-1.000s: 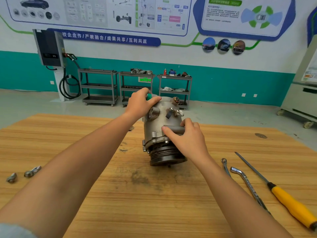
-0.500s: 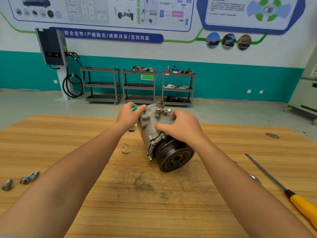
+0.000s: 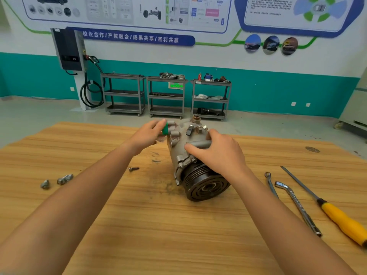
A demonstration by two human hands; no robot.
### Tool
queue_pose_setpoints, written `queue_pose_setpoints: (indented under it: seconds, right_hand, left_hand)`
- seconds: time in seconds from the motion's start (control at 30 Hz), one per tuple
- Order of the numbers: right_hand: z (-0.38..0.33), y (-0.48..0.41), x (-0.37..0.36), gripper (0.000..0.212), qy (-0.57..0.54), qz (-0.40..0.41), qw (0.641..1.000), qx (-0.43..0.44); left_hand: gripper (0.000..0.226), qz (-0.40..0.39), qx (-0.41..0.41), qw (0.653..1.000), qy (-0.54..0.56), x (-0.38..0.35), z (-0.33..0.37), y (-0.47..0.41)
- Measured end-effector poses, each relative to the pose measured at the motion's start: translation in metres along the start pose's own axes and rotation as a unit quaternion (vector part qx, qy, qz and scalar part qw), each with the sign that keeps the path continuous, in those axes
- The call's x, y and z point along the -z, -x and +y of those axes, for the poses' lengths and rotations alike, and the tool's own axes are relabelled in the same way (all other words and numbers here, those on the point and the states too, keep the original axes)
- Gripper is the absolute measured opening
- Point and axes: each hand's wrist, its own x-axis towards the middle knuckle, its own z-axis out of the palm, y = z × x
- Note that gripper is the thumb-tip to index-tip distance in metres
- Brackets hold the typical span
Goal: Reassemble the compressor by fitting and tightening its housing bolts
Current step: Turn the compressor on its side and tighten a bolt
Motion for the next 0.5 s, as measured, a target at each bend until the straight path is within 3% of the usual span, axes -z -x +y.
queue_pose_setpoints:
  seconds: [0.07,0.13,0.2,0.4,0.47,0.5]
  right_hand:
    - [0.005,0.011,0.002,0.066,-0.055,-0.012,0.998,-0.007]
    - [0.013,0.022,0.005,0.064,-0.133,-0.01,0.991,-0.024]
    - [0.021,0.036,0.008,0.06,-0.18,0.015,0.983,-0.039]
    - [0.034,0.08,0.02,0.036,-0.262,0.076,0.96,-0.064]
    - [0.03,0.096,0.021,0.01,-0.304,0.092,0.947,-0.045]
    - [0.027,0.103,0.02,0.009,-0.318,0.09,0.943,-0.03]
  left_hand:
    - [0.032,-0.006,0.023,0.993,-0.116,0.017,-0.024,0.017]
    - [0.035,-0.077,0.065,0.945,-0.313,0.031,-0.052,0.031]
    - [0.033,-0.135,0.074,0.896,-0.416,0.035,-0.072,0.043]
    - [0.025,-0.087,0.065,0.886,-0.451,0.026,-0.064,0.063]
    - [0.021,-0.068,0.06,0.909,-0.408,0.022,-0.055,0.076]
    - [0.017,-0.037,0.063,0.937,-0.343,0.018,-0.049,0.085]
